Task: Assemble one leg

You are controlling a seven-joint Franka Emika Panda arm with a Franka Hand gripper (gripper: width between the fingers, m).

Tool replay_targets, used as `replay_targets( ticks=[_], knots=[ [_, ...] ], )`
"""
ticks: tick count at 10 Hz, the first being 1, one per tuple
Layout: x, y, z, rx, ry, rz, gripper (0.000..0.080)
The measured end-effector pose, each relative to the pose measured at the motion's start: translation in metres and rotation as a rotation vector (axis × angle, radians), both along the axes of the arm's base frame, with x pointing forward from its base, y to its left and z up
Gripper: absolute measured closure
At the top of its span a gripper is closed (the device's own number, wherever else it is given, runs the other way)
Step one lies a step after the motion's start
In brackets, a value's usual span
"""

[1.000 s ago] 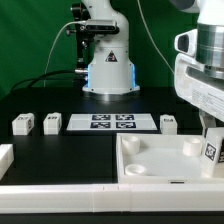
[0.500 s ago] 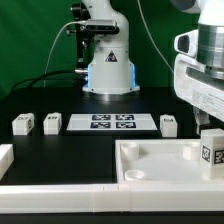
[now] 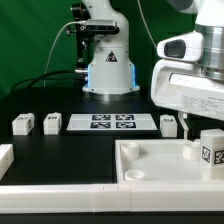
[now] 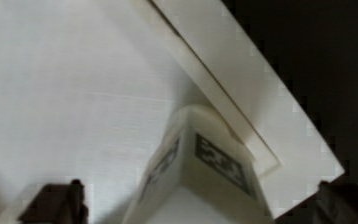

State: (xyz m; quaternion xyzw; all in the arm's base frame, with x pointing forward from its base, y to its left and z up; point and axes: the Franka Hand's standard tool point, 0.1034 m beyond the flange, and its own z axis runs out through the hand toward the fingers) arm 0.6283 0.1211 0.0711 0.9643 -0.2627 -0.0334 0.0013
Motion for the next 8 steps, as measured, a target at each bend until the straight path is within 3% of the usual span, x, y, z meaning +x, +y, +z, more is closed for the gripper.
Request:
replay_targets(
  ticks=[6,7,8],
  knots=[
    [0.0007,-0.0038,0.0000,0.041,-0.010,0.710,0.0151],
    [0.0007,-0.0035,0.0000,0.041,-0.010,0.706,0.0151],
    [0.0007,-0.0035,0.0000,0.041,-0.010,0.706,0.0259]
  ],
)
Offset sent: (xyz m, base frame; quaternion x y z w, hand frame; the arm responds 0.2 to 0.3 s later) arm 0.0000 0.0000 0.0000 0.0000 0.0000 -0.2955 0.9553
